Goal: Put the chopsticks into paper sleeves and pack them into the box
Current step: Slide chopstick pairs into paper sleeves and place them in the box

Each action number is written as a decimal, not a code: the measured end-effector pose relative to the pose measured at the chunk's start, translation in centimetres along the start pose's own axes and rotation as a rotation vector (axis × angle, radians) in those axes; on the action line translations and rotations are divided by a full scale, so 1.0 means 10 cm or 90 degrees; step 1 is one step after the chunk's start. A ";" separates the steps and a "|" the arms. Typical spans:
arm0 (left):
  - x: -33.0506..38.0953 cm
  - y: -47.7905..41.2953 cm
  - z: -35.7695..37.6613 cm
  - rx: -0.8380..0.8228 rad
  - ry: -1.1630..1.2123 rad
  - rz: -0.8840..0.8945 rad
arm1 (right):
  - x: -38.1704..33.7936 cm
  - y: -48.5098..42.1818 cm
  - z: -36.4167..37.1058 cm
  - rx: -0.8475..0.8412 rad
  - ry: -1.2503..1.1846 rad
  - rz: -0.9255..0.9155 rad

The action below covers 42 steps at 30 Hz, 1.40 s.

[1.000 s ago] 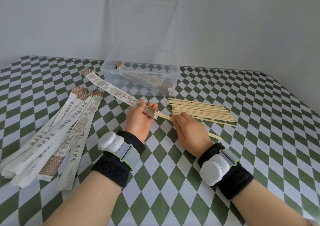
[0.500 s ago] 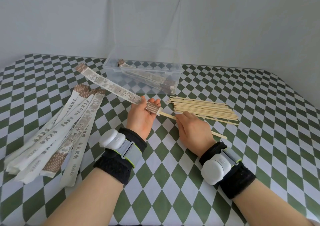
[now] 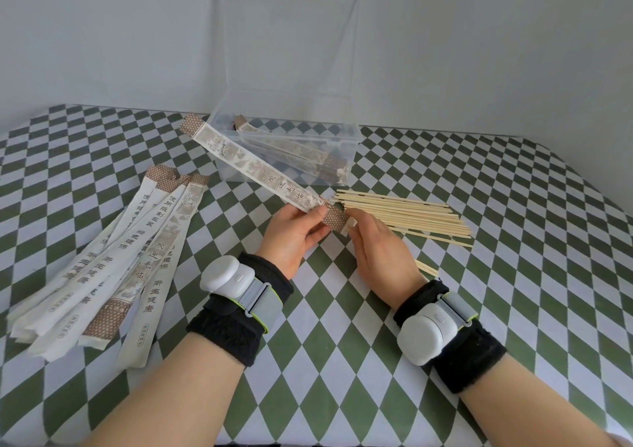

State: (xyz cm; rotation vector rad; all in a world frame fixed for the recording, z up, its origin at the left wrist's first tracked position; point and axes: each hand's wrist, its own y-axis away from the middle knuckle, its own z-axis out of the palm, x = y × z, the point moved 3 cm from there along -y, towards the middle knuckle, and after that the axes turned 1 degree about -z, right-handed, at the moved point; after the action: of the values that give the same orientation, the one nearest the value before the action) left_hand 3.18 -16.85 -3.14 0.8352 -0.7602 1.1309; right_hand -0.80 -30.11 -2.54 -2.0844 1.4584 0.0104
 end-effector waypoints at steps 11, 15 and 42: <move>0.05 0.00 -0.06 0.050 0.036 0.060 | 0.10 0.02 0.01 -0.023 0.033 0.113; 0.04 0.02 0.00 0.018 -0.006 0.060 | 0.08 0.00 0.04 -0.035 -0.035 0.080; 0.06 0.00 -0.09 0.110 0.023 0.070 | 0.13 0.01 0.02 -0.003 -0.085 0.136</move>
State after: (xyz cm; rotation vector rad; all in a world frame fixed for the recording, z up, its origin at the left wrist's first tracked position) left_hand 3.39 -15.81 -3.00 0.9237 -0.6921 1.3208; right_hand -0.26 -31.19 -3.17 -1.8847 1.5913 0.2319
